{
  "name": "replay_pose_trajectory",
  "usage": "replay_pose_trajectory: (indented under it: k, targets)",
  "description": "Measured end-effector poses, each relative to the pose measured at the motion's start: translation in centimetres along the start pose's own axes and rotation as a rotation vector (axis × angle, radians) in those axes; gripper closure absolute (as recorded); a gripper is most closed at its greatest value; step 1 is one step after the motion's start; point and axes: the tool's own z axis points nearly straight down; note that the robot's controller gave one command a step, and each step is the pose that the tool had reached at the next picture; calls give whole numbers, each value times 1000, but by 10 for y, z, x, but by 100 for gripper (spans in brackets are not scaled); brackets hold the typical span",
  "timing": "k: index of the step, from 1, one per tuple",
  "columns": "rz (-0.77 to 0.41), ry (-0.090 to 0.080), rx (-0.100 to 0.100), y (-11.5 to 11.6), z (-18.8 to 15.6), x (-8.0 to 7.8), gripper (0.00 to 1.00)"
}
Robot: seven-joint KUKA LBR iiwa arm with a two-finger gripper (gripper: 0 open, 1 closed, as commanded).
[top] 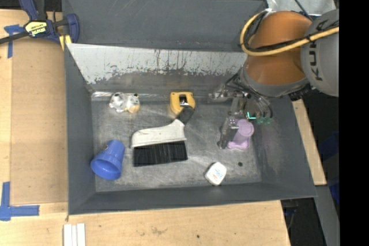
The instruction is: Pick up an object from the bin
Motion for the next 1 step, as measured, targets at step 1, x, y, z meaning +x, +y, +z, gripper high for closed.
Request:
replay_pose_trajectory:
  k: [1]
  targets:
    - [-1, -8, 1, 0, -5, -2, 0]
